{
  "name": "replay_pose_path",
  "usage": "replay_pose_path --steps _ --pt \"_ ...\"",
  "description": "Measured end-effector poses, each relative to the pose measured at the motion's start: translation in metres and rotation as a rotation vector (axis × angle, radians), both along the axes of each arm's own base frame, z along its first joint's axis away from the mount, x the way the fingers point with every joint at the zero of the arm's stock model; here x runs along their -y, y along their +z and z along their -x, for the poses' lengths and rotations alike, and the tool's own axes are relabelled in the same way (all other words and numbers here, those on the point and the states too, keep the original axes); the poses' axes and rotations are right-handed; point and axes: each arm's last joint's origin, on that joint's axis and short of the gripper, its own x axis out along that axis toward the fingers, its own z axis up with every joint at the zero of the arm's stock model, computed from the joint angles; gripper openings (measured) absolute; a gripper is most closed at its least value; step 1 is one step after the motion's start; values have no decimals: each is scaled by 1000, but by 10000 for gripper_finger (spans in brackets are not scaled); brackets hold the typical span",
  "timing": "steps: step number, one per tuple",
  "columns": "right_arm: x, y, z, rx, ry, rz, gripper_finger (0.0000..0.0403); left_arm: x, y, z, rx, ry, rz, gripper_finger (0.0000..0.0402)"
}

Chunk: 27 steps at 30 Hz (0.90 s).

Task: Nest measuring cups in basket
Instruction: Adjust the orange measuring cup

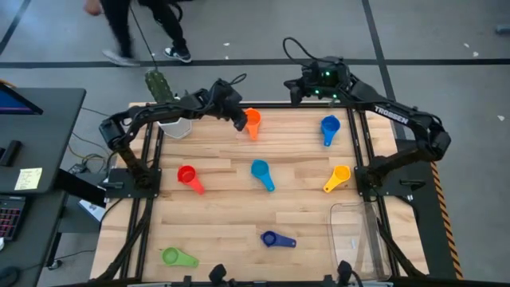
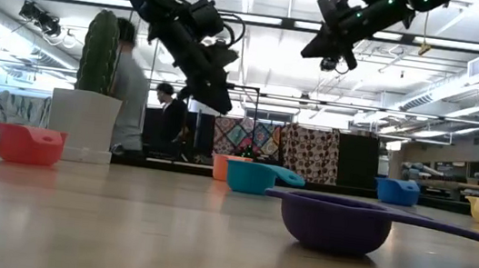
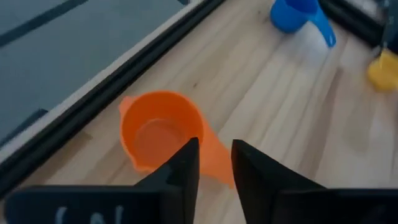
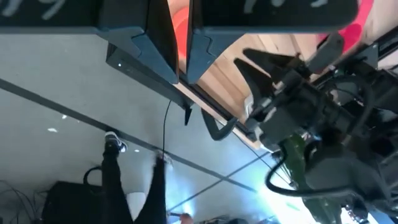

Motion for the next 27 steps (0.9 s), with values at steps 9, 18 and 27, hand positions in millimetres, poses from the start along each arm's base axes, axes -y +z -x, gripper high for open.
replay_pose_path --steps 9,18,27 --pt "-1 2 1 2 -2 4 36 -5 -18 -16 128 186 185 123" --pt "1 2 3 2 -9 5 36 -11 -21 -25 90 108 124 124" --pt "5 2 6 -3 -24 11 36 -11 -3 -23 -224 -268 -167 124"
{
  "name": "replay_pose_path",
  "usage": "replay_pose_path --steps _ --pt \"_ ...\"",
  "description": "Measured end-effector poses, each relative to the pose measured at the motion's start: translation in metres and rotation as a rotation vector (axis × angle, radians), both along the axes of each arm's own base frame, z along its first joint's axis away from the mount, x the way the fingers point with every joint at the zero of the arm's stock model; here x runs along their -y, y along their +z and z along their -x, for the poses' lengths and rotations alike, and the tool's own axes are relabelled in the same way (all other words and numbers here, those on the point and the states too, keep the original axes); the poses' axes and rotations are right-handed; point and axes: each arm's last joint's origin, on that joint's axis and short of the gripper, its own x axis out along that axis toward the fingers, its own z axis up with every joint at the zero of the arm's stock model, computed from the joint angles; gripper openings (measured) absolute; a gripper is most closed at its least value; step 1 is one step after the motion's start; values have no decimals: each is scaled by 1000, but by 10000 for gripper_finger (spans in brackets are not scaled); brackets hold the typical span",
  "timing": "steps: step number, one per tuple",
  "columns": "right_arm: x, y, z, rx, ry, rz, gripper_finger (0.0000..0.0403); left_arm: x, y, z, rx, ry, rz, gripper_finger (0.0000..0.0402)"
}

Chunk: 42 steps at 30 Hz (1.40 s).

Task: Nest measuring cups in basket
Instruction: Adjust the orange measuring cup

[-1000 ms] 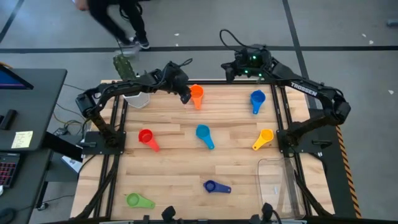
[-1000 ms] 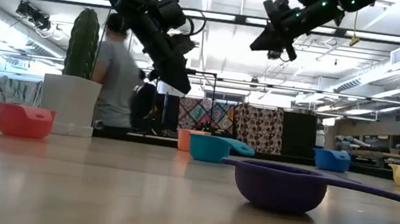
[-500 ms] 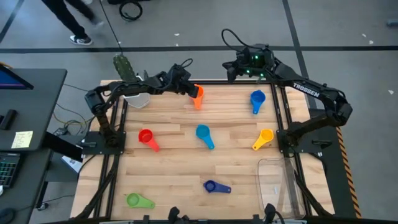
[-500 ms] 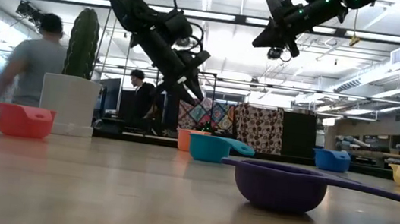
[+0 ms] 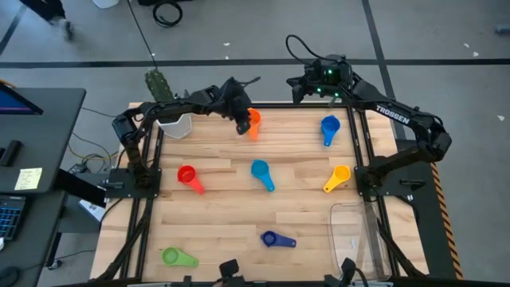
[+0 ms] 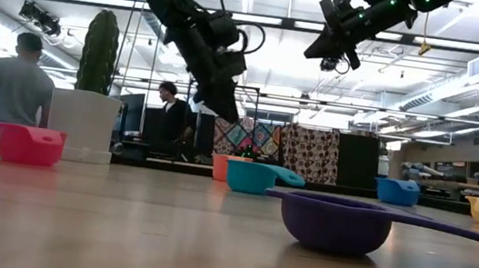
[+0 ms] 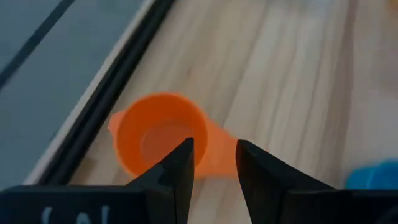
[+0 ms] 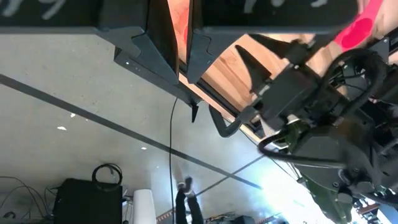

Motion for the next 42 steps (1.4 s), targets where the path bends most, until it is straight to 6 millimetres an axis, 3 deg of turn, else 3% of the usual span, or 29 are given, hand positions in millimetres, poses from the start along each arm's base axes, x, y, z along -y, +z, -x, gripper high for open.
replay_pose_path --steps 7,14,29,38,42 --pt "0 0 0 -9 6 15 36 9 -6 3 -184 -306 -203 124" --pt "0 0 0 -31 20 50 36 14 -12 -3 -256 -486 -354 124" --pt "2 1 1 -30 16 62 36 6 -55 -11 -457 -634 -452 124" --pt "2 1 1 -30 17 61 36 2 -55 -16 -494 -574 -542 123" --pt "2 1 1 -30 17 61 36 3 -50 -20 -524 -635 -621 119"
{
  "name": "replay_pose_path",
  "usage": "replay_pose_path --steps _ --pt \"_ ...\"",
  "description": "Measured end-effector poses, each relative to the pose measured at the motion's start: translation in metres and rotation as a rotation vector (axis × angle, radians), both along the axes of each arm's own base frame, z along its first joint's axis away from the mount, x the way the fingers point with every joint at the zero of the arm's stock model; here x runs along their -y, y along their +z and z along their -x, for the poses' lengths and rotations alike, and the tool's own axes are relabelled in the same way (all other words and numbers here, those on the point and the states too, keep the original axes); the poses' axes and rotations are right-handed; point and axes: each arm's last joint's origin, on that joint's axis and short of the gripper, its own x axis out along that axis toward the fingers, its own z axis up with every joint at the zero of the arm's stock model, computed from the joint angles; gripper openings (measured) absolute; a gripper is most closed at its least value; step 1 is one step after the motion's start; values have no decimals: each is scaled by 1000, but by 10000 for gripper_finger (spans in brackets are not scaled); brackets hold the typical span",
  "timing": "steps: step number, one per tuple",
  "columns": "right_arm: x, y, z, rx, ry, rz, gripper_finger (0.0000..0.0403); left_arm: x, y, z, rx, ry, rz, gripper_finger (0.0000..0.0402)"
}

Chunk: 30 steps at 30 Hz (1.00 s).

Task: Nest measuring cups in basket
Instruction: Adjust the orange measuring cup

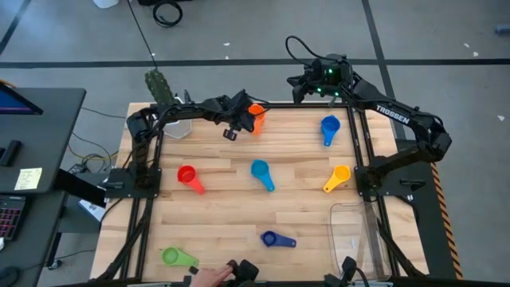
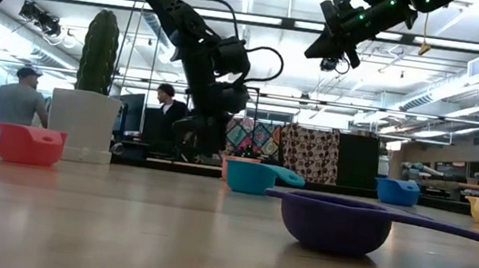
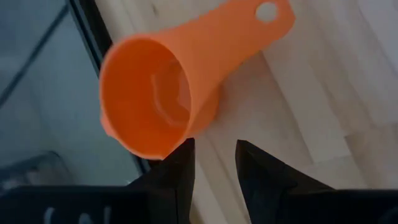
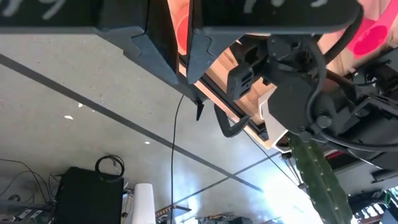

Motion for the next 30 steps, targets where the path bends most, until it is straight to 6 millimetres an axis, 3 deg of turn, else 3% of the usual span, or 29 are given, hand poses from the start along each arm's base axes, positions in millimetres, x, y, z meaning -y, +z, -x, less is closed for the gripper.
replay_pose_path --steps 18,30 --pt "0 0 0 -10 7 17 36 -17 4 5 105 -94 64 116" --pt "0 0 0 -12 8 19 36 -23 -11 1 78 -155 40 116"
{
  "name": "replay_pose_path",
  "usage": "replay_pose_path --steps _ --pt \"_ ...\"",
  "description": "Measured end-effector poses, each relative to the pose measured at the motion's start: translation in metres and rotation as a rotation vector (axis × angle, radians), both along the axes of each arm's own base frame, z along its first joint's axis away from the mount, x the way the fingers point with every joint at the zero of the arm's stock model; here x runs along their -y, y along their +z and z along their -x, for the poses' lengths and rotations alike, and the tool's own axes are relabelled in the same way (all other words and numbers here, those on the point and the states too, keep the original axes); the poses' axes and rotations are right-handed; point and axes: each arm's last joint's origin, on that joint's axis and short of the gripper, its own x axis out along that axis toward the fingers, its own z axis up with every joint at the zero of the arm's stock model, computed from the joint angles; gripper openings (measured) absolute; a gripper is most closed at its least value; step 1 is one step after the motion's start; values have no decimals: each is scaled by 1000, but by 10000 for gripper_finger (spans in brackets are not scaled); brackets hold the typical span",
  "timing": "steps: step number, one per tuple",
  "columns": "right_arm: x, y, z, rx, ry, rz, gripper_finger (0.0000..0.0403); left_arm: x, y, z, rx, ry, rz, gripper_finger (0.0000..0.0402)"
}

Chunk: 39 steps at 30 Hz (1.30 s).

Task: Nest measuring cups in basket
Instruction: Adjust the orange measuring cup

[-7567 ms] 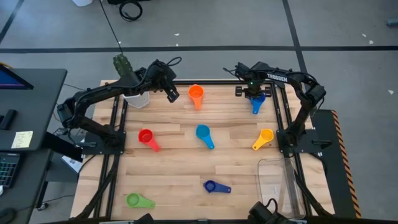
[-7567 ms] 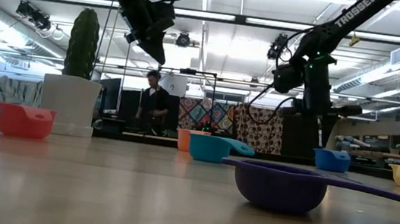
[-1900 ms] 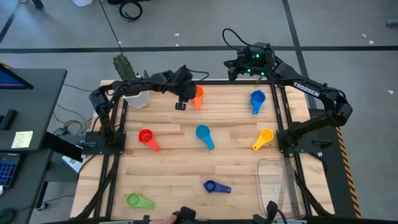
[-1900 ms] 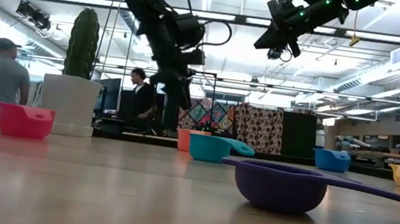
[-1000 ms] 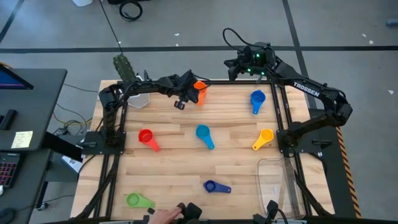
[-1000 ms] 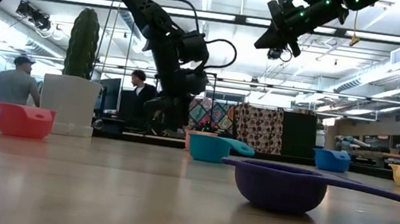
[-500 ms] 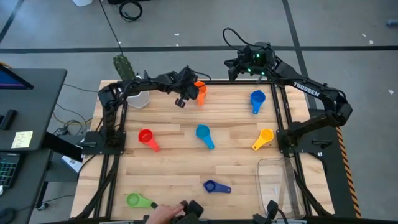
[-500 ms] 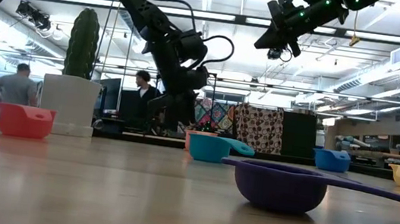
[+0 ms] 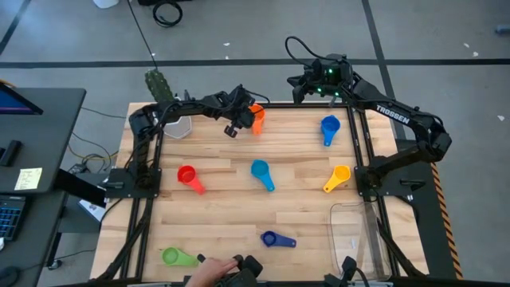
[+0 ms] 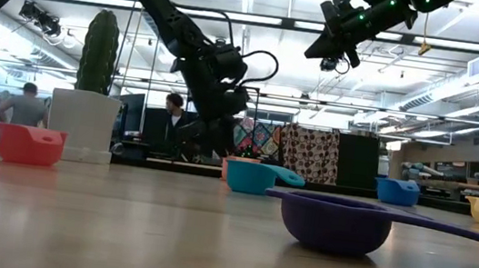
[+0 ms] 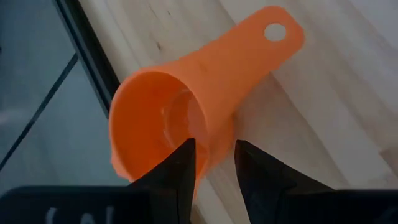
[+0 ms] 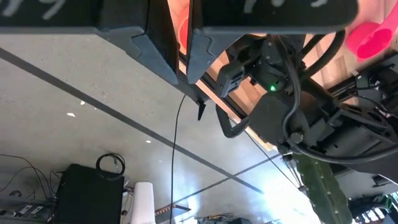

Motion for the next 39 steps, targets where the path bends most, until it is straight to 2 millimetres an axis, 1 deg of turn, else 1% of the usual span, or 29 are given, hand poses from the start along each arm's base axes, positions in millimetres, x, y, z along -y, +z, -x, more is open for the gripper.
replay_pose_path --steps 12,15,20,21,24,31,35,39 --pt "1 0 1 -1 -4 2 36 -4 -19 -6 -12 -38 -24 111" --pt "2 0 1 -1 -6 2 36 -4 -23 -8 -11 -38 -25 88" --pt "2 0 1 -1 -6 1 36 1 -23 -11 -11 -45 -20 20" --pt "2 0 1 -1 -6 1 36 2 -23 -12 -7 -38 -13 15" --pt "2 0 1 -1 -6 1 36 9 -23 -16 4 -30 4 18" --pt "2 0 1 1 -7 -1 36 33 -24 -29 25 -20 55 15" --pt "2 0 1 1 -7 -1 36 49 -19 -33 37 -2 143 15" --pt "2 0 1 1 -7 -1 36 65 -9 -31 31 -10 249 15"
